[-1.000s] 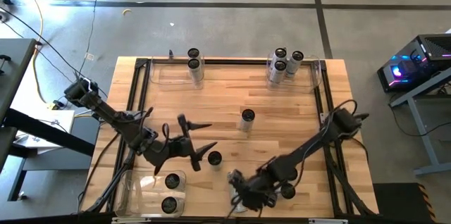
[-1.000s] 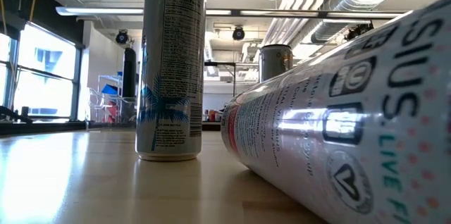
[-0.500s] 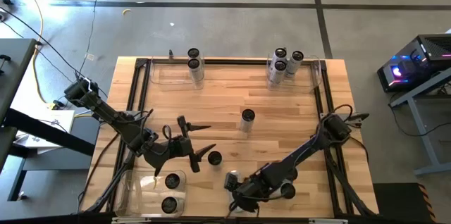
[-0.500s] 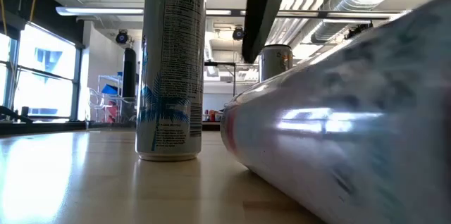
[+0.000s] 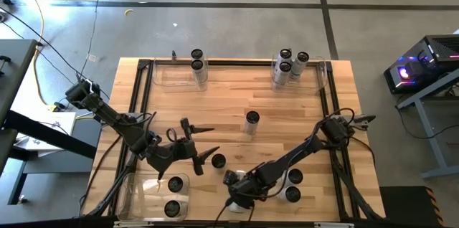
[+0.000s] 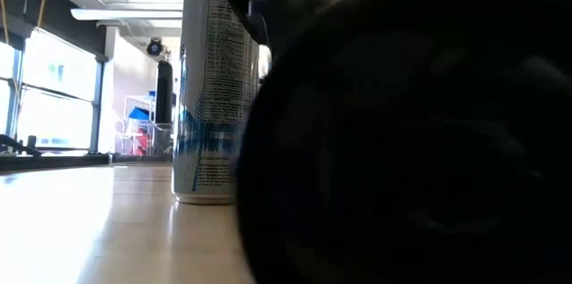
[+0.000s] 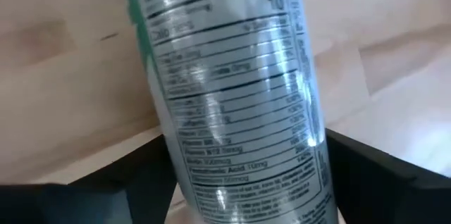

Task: Sort soda cans
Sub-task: Put the white-pink soda can into the bottom left transparent bin

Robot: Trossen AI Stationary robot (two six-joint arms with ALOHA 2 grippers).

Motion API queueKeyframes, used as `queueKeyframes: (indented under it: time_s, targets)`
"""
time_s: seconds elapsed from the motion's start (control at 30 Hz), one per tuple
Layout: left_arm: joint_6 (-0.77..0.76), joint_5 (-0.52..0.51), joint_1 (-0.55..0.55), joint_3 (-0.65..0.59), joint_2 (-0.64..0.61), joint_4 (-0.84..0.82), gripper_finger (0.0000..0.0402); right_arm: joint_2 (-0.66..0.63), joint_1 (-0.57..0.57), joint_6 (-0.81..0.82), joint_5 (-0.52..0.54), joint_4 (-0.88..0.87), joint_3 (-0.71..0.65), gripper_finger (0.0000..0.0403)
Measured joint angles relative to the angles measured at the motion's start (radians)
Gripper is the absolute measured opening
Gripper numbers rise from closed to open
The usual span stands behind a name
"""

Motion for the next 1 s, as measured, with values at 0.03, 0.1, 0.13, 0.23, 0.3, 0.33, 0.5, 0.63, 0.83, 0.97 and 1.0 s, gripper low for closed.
queueKeyframes:
  time_s: [0.03, 0.1, 0.13, 0.23, 0.3, 0.33, 0.5, 0.63, 0.83, 0.97, 1.0]
  targets:
    - [-0.005, 0.000, 0.000, 0.000, 0.000, -0.005, 0.0281, 0.000, 0.000, 0.027, 0.005, 0.000, 0.000, 0.0291]
    - [-0.009, 0.000, 0.000, 0.000, 0.000, -0.007, 0.0281, 0.001, 0.001, 0.088, 0.024, 0.008, 0.000, 0.0263]
    - [-0.008, 0.000, 0.000, 0.000, 0.000, -0.007, 0.0281, 0.000, 0.001, 0.117, 0.032, 0.008, 0.000, 0.0247]
    - [-0.008, 0.000, 0.000, 0.000, 0.000, -0.007, 0.0281, -0.001, 0.005, 0.187, 0.037, -0.022, 0.001, 0.0237]
    - [-0.008, 0.000, 0.000, 0.000, 0.000, -0.007, 0.0281, -0.002, 0.011, 0.225, 0.040, -0.045, 0.001, 0.0237]
    - [-0.008, 0.000, 0.000, 0.000, 0.000, -0.007, 0.0281, -0.003, 0.014, 0.244, 0.043, -0.057, 0.002, 0.0237]
    - [-0.008, 0.000, 0.000, 0.000, 0.000, -0.007, 0.0281, -0.043, 0.021, 0.332, 0.012, -0.140, -0.005, 0.0237]
    - [-0.009, 0.000, 0.000, 0.000, 0.000, -0.006, 0.0281, -0.153, 0.021, 0.392, 0.017, -0.128, -0.068, 0.0237]
    - [-0.042, 0.000, 0.000, 0.000, 0.000, -0.034, 0.0281, -0.412, 0.023, 0.514, 0.146, -0.033, -0.308, 0.0237]
    - [-0.060, 0.000, 0.000, -0.001, 0.000, -0.049, 0.0281, -0.632, 0.023, 0.568, 0.249, 0.116, -0.455, 0.0237]
    - [-0.061, 0.000, 0.000, -0.001, 0.000, -0.049, 0.0281, -0.678, 0.023, 0.581, 0.269, 0.133, -0.491, 0.0237]
